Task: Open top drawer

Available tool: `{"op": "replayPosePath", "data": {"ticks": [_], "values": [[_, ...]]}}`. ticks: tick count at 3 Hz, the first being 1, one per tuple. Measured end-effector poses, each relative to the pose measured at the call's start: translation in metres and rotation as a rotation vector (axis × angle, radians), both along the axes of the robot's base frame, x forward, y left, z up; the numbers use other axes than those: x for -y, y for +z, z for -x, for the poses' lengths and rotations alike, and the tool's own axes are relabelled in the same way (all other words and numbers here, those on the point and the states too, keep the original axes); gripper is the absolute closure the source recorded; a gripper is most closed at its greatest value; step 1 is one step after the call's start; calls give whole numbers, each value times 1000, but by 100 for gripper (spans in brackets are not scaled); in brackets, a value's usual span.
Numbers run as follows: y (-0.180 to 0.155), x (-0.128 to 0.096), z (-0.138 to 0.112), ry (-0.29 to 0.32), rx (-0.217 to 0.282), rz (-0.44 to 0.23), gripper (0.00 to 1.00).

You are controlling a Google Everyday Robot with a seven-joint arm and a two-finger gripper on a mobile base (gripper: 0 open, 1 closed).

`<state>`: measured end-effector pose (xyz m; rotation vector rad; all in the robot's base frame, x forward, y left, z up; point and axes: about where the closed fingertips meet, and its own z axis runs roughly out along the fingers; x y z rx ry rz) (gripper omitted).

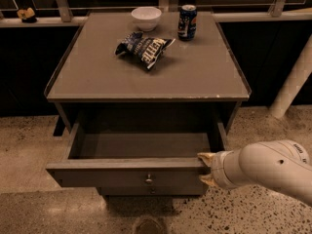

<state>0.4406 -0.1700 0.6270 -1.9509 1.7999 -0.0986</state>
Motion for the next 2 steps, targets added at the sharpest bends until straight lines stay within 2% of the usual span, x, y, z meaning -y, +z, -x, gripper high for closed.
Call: {"op": "replayPosePath", "data": {"ticks": [2], "values": [[-6, 4, 9, 4, 18, 6, 100]]}}
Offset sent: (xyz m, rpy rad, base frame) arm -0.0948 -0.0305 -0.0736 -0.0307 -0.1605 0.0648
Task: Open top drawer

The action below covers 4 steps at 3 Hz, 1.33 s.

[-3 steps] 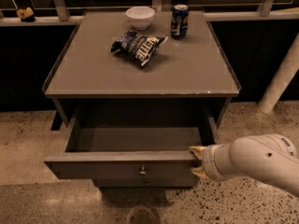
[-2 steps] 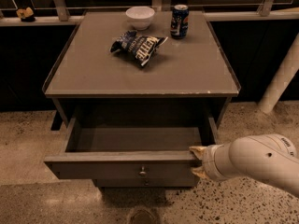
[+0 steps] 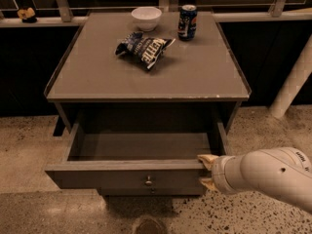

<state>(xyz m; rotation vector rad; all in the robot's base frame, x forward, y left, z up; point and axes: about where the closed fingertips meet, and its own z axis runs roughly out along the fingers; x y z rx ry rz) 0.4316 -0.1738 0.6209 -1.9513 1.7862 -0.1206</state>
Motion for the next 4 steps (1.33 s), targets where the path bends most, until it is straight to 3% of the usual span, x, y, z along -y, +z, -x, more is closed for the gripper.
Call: {"op": "replayPosePath", "data": {"ticks": [4], "values": [[0, -4, 9, 8, 0, -13, 100]]}}
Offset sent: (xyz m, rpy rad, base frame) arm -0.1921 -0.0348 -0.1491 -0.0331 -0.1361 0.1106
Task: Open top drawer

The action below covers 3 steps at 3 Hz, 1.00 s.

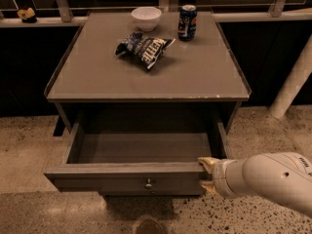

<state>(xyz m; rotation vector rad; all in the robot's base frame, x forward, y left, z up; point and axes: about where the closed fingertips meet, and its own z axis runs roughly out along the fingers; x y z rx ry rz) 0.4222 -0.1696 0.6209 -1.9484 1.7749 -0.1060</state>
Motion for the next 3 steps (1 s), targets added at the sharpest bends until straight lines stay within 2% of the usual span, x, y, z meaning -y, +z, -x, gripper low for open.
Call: {"op": "replayPosePath", "data": {"ticks": [3], "values": [[2, -7, 10, 7, -7, -26, 100]]}}
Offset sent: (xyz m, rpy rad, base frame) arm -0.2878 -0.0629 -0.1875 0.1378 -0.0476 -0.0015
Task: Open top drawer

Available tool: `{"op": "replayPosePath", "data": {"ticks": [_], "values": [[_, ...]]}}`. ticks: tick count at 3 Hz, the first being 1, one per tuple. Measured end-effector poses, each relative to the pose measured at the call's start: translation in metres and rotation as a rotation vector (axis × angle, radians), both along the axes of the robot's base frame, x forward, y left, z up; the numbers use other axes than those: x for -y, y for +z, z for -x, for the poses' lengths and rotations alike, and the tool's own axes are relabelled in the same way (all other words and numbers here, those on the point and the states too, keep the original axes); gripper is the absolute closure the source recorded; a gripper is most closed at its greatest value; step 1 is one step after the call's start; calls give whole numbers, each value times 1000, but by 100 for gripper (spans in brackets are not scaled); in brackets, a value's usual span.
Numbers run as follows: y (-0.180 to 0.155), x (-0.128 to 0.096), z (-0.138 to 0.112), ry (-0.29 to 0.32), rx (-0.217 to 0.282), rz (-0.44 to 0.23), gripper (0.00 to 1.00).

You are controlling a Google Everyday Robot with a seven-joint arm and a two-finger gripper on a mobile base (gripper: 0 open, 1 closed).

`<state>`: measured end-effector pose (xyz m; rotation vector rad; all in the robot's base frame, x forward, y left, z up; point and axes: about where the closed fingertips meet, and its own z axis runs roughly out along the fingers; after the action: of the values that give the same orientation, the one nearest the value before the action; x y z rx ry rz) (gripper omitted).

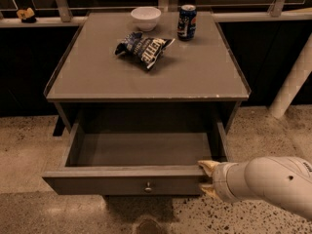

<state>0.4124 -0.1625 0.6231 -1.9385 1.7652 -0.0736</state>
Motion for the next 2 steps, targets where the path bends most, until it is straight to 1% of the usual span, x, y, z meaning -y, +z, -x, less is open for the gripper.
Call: {"op": "replayPosePath", "data": {"ticks": [1, 2], "values": [[1, 0, 0, 0, 0, 0, 100], [14, 0, -4, -8, 55, 1, 100]]}}
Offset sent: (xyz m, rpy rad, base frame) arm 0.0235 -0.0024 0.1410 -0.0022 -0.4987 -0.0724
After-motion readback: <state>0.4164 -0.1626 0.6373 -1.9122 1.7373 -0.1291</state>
